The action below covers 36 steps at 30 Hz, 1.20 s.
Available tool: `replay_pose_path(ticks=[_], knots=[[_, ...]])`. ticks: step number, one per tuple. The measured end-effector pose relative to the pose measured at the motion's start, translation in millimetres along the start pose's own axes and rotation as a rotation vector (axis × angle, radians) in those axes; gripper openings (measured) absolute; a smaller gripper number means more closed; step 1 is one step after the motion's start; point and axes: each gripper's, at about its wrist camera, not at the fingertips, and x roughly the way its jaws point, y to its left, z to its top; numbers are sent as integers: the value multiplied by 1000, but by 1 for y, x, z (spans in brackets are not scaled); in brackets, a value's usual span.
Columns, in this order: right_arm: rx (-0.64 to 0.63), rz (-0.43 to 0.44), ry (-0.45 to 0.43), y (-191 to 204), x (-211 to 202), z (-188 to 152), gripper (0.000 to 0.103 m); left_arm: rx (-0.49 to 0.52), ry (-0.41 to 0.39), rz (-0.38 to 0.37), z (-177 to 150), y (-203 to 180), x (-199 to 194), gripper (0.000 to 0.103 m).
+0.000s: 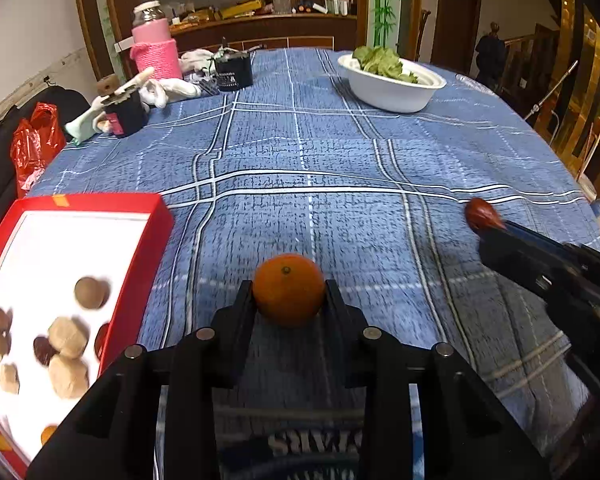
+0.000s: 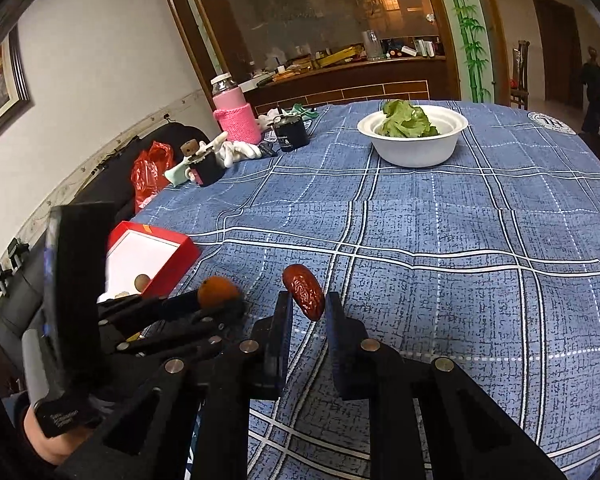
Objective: Organize fruits
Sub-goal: 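Grasp the mandarin with the left tool while the right tool grasps the last red date, then carry the mandarin and the red date over the white tray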
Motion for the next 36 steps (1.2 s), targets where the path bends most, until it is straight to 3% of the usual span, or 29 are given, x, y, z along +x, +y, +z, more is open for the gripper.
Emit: replay_pose_path(ticks=[9,17,36], knots=[[9,-74,5,2,-10,-2,17,-14,-35,-50,-29,5,-44,31],[-41,-107,13,26,-45,-30,17,-41,-50,-55,-43,18,-63,31],[-109,-50,-5,93,-68,-52,17,-159,-96,-4,-62,82,-97,31]])
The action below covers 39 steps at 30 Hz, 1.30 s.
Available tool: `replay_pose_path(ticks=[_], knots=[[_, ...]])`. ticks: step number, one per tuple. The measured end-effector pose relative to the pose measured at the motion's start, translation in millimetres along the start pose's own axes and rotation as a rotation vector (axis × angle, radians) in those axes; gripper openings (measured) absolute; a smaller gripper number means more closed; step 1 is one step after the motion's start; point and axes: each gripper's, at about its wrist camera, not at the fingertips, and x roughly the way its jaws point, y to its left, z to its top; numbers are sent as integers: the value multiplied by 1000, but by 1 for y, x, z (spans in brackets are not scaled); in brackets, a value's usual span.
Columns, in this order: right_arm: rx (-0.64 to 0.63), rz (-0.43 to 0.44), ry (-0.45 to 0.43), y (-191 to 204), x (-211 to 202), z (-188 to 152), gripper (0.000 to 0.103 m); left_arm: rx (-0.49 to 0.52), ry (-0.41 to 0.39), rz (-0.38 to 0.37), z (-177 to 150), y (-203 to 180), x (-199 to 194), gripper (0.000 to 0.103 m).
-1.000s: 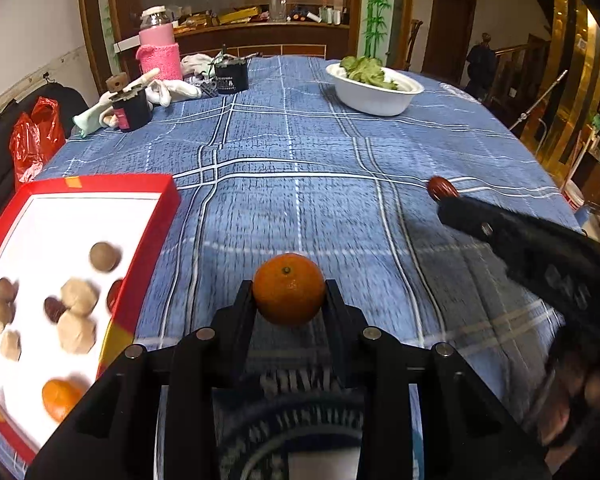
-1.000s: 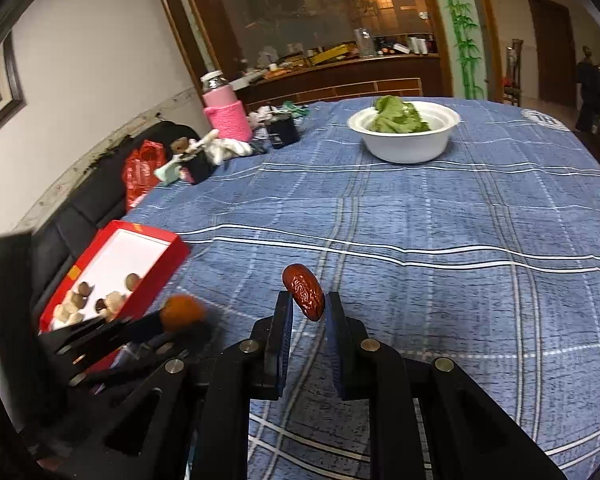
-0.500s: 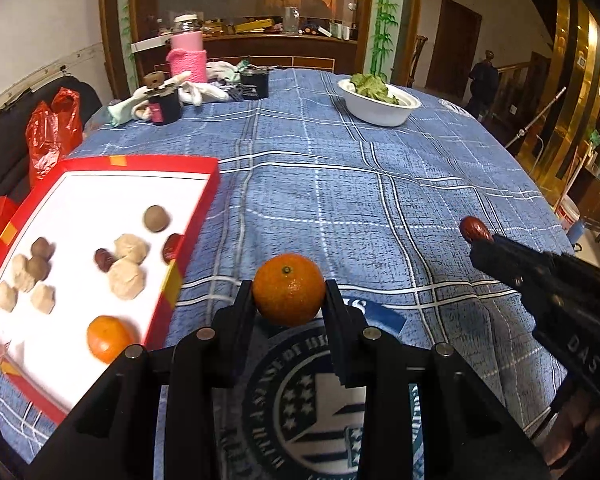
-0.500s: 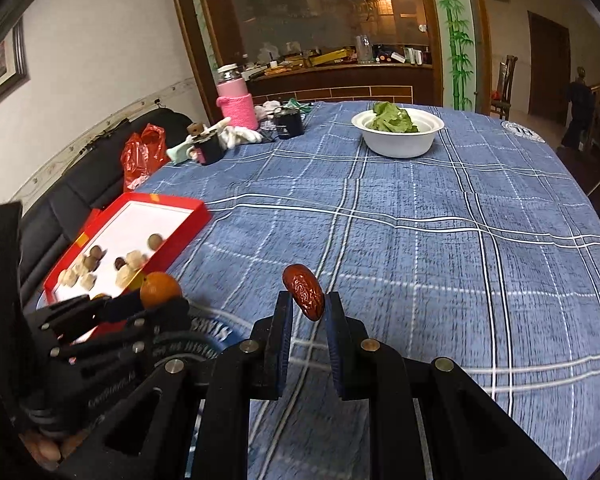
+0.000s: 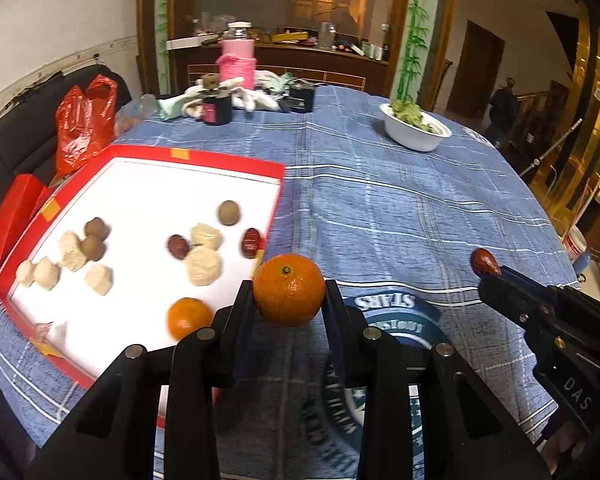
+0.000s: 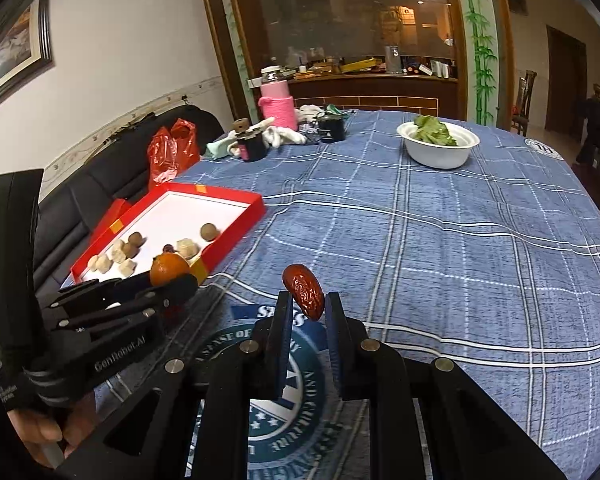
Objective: Organize fruits
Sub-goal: 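Carry the mandarin and the red date over the white tray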
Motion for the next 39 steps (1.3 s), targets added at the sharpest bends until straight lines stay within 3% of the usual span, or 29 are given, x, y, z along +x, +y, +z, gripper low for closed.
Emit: replay_pose_path(ticks=[22,39], knots=[[-96,100,-20,65,15,27,16,-129,-18,98,8,69,-4,31],[-165,192,-17,128,54,61,16,-198,-38,202,26,118,-5,31]])
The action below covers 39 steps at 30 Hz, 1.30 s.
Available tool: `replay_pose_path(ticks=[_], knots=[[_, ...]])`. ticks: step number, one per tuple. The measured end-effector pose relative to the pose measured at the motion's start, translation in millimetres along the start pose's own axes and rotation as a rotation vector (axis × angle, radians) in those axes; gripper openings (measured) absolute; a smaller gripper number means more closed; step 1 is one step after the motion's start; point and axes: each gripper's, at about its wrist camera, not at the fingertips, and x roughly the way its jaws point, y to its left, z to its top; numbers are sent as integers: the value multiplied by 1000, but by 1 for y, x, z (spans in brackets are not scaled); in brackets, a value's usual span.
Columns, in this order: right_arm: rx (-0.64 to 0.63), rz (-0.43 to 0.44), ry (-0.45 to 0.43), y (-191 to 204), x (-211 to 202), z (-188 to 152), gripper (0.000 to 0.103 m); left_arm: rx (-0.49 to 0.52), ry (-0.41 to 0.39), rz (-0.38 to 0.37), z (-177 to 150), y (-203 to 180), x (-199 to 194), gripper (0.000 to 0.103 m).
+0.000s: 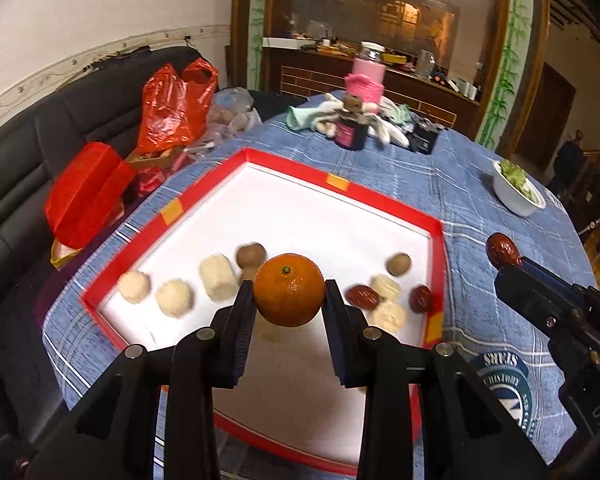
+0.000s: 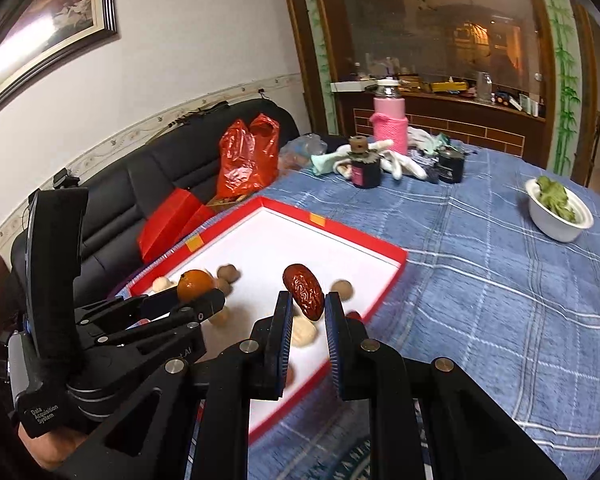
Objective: Organize fruits
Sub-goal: 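Carry the mandarin and the red date over the white tray, then open the left tool to drop the mandarin while the right tool releases the date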
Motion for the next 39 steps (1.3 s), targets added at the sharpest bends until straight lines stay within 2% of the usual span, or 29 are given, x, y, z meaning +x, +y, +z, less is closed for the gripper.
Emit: replay_pose_path(ticks=[9,23,36,39], knots=[[-26,15,12,14,22,17,16,-19,-16,38,16,14,7,31],[-1,2,108,6,76,13,16,-27,31,86,20,22,35,31],[-1,-4,159,4,102,11,16,-28,57,106,20,24,49,31],[-13,-6,196,7,111,10,16,-34,67,122,19,24,51,31]])
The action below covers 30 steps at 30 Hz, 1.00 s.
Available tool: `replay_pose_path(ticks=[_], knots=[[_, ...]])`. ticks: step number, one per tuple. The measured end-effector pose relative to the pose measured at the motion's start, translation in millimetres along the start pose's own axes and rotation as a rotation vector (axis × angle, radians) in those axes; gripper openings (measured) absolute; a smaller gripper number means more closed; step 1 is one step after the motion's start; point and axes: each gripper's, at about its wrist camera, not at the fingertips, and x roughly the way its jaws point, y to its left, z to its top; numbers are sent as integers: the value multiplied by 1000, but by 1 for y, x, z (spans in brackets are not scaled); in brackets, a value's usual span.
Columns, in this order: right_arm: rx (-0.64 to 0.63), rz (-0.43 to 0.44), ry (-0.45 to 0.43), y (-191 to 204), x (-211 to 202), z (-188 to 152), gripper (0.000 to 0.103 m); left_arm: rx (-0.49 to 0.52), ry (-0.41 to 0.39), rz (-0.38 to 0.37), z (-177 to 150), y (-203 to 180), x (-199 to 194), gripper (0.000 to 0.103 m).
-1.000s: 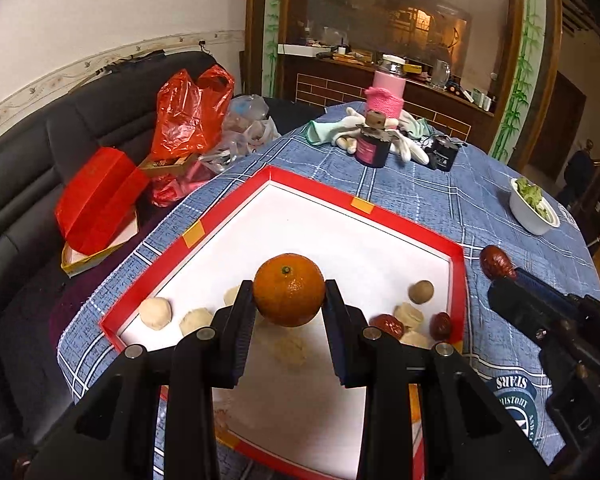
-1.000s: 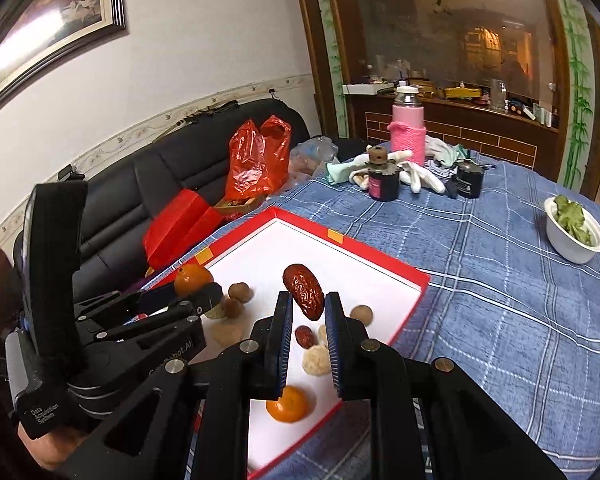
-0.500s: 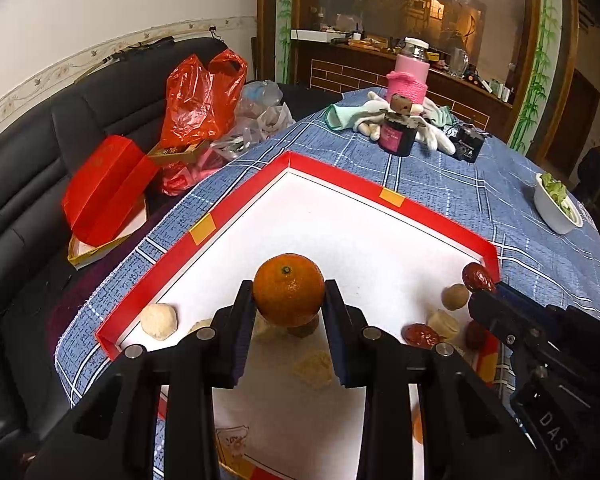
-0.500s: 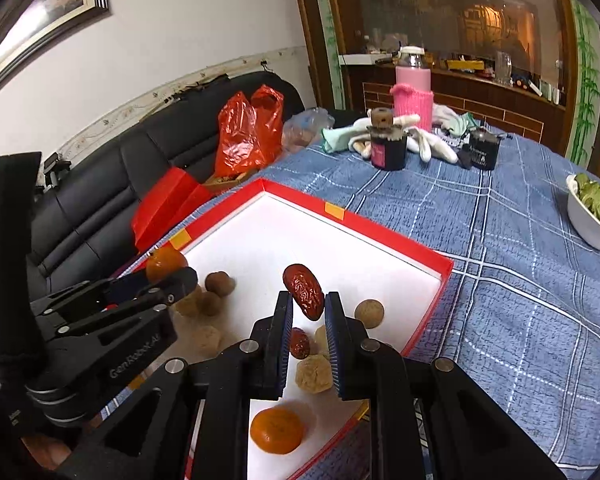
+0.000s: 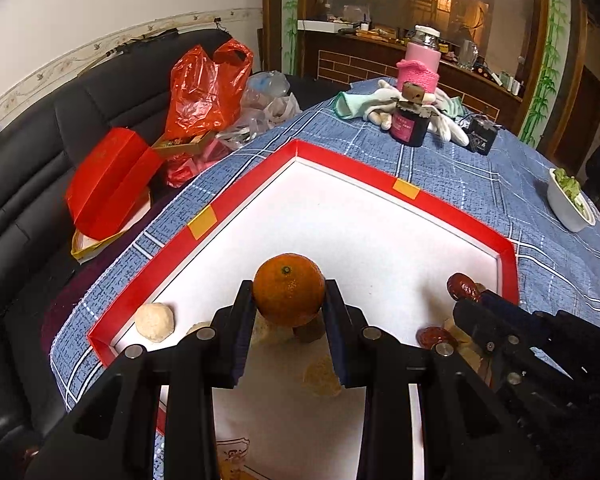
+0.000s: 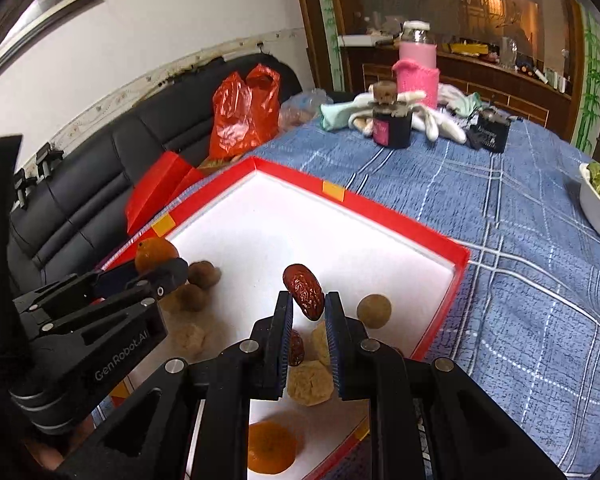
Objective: Organize fruits
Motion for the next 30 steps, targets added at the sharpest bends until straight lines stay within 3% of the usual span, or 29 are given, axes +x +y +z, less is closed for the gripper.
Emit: replay_pose_path(ticks=[2,3,5,8,9,10,12,16,24,30], knots=[[-2,-17,14,1,5,0,17,-2,23,11,-1,0,4,32],[3,-25,32,0,8,0,23,2,33,18,-2,0,5,32],[6,-41,49,1,8,-1,67,9,20,50,-4,0,2,32],[-11,-75,24,0,-6,-3,83,3,42,46,-7,2,-2,35],[-8,-77,15,-1,-12,-4,86,1,38,32,-9,2,-7,46],[-6,-79,3,-3,-19,-5,90,4,26,26,-11,2,-12,67],[-4,-80,-30,-6,-37,-8,91,21,-10,38,-13,-2,-24,85],[-17,-75,-88,-7,-72,-19,102,33,-41,14,-18,-9,-45,85],[-27,-77,-172,-10,-129,-44,102,54,-55,-11,-25,-19,-66,85],[-27,-76,-197,-12,-147,-57,102,51,-42,-11,-27,-21,-65,85]])
